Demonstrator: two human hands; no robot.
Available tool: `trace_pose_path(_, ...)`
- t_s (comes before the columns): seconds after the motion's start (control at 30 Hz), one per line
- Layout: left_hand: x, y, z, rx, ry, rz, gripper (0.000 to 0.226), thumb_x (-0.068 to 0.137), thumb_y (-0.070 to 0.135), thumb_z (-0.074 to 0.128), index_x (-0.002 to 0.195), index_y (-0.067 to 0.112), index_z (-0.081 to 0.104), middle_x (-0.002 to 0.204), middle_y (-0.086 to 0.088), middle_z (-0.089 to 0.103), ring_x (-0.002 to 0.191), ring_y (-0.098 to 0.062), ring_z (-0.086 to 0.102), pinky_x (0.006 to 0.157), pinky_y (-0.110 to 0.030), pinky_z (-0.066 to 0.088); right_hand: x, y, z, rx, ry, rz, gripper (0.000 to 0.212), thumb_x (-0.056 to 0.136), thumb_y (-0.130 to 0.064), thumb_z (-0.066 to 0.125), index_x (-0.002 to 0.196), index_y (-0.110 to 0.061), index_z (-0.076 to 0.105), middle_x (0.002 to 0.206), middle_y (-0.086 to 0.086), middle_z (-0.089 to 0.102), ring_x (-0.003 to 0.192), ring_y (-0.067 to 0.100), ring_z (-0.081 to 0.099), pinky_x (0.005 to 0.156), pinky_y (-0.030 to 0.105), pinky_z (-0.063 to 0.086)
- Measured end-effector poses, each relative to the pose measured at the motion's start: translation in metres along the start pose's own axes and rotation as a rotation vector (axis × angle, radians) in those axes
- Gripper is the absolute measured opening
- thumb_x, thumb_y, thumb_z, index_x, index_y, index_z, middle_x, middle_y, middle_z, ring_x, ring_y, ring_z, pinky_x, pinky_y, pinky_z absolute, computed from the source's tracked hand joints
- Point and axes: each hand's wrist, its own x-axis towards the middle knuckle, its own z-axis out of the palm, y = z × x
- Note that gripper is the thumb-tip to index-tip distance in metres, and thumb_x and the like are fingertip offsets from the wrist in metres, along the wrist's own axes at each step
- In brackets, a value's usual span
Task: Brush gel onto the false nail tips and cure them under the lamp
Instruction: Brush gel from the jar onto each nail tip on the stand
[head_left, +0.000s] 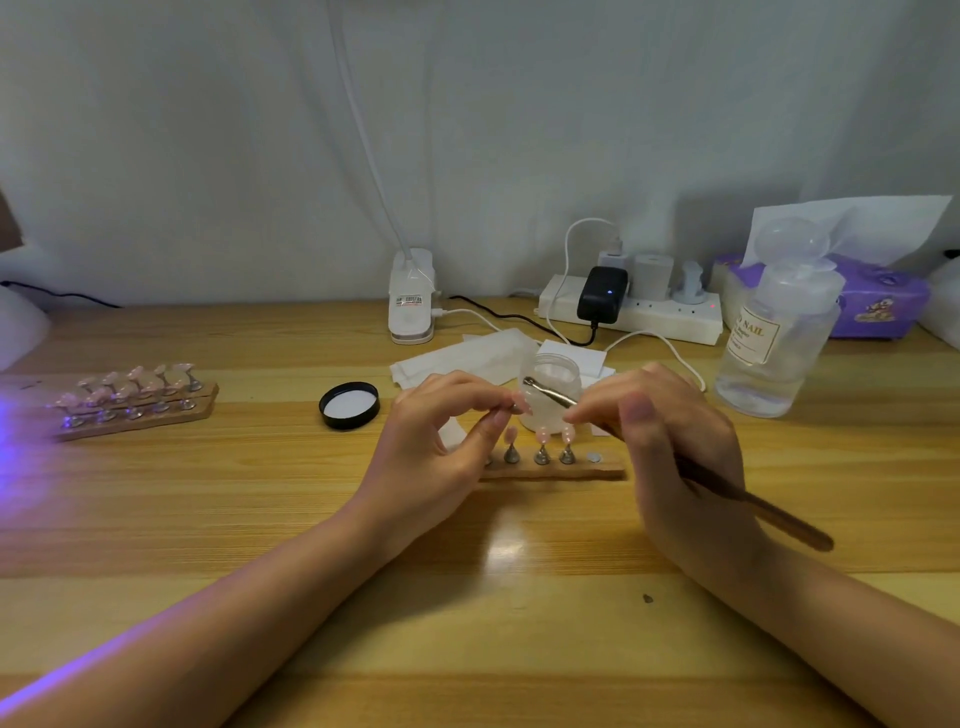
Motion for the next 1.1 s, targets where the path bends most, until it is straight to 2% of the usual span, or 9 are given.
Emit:
trace_pose_path(0.13,0.0004,-0.0014,0.0001,0.004,0.001,0.000,0.019,0.082,0.009,0.059,0.092,0.024,0.065,0.088,0.010,0.066,0.086,-0.009,0.059,0.077,-0.034,0.046,0.0000,0.0021,0.0032,-0.042,-0.051,0.003,0.048,0.098,-0.039,0.026,0.079,-0.019,0.065,0.076,-0.011,0.061,0.074,0.010,0.058,0.071,0.043,0.044)
trace_pose_path(0.23,0.0010,-0.0013,-0.0004,0.001,-0.002,0.010,0.026,0.084,0.003,0.061,0.091,0.028,0.064,0.090,0.014,0.065,0.088,-0.006,0.059,0.078,-0.025,0.045,-0.0015,0.0017,-0.0023,0.023,-0.015,0.016,0.048,0.099,-0.038,0.024,0.073,-0.024,0.061,0.067,-0.013,0.060,0.068,0.007,0.057,0.073,0.040,0.041)
trace_pose_path(0.37,0.0013,-0.0010,-0.0005,0.013,-0.001,0.012,0.030,0.084,0.000,0.061,0.091,0.029,0.063,0.089,0.016,0.064,0.088,-0.003,0.058,0.077,-0.013,0.041,0.0000,-0.0008,-0.0033,0.065,0.033,0.026,0.046,0.099,-0.036,0.025,0.077,-0.021,0.061,0.071,-0.005,0.063,0.071,0.018,0.060,0.067,0.050,0.044)
trace_pose_path(0.5,0.0008,-0.0003,-0.0007,0.002,-0.002,0.018,0.028,0.084,0.001,0.060,0.092,0.028,0.063,0.091,0.013,0.065,0.090,-0.005,0.059,0.078,-0.019,0.045,0.0016,0.0001,0.0031,-0.008,-0.032,0.030,0.041,0.098,-0.040,0.027,0.086,-0.022,0.061,0.083,-0.013,0.061,0.079,0.016,0.061,0.067,0.051,0.045)
trace_pose_path(0.6,0.0012,-0.0001,-0.0003,-0.001,0.009,-0.002,0.033,0.083,-0.004,0.060,0.092,0.027,0.063,0.090,0.012,0.065,0.089,-0.006,0.059,0.078,-0.021,0.045,-0.0010,0.0002,0.0016,0.013,-0.052,0.037,0.045,0.098,-0.039,0.025,0.080,-0.022,0.062,0.074,-0.009,0.064,0.074,0.009,0.059,0.072,0.043,0.043)
trace_pose_path(0.7,0.0003,-0.0004,-0.0002,-0.013,0.020,0.002,0.028,0.083,-0.005,0.060,0.092,0.022,0.065,0.090,0.010,0.066,0.089,-0.007,0.060,0.079,-0.021,0.046,-0.0029,-0.0022,-0.0024,0.053,-0.034,0.058,0.049,0.099,-0.040,0.023,0.071,-0.024,0.060,0.070,-0.018,0.058,0.069,0.002,0.055,0.074,0.036,0.040)
trace_pose_path(0.83,0.0010,0.0001,-0.0004,-0.006,0.016,0.002,0.028,0.083,-0.005,0.059,0.092,0.021,0.065,0.090,0.011,0.066,0.088,-0.005,0.059,0.078,-0.018,0.046,-0.0018,-0.0048,-0.0009,0.072,0.006,0.061,0.048,0.099,-0.040,0.024,0.074,-0.021,0.060,0.068,-0.007,0.061,0.069,0.014,0.058,0.070,0.044,0.044)
trace_pose_path(0.93,0.0015,0.0006,-0.0002,-0.003,0.011,0.009,0.027,0.083,-0.005,0.059,0.092,0.020,0.065,0.090,0.009,0.066,0.088,-0.006,0.059,0.079,-0.019,0.046,-0.0001,-0.0042,0.0031,0.027,-0.033,0.086,0.045,0.098,-0.043,0.024,0.082,-0.021,0.060,0.080,-0.015,0.059,0.078,0.010,0.058,0.068,0.049,0.047)
trace_pose_path(1.1,0.0022,0.0006,-0.0002,-0.001,0.008,-0.003,0.025,0.083,-0.002,0.060,0.093,0.021,0.065,0.090,0.011,0.065,0.088,-0.003,0.058,0.077,-0.014,0.044,-0.0015,-0.0030,0.0010,0.025,-0.059,0.100,0.047,0.098,-0.042,0.024,0.074,-0.025,0.061,0.074,-0.016,0.059,0.074,0.004,0.057,0.073,0.040,0.044)
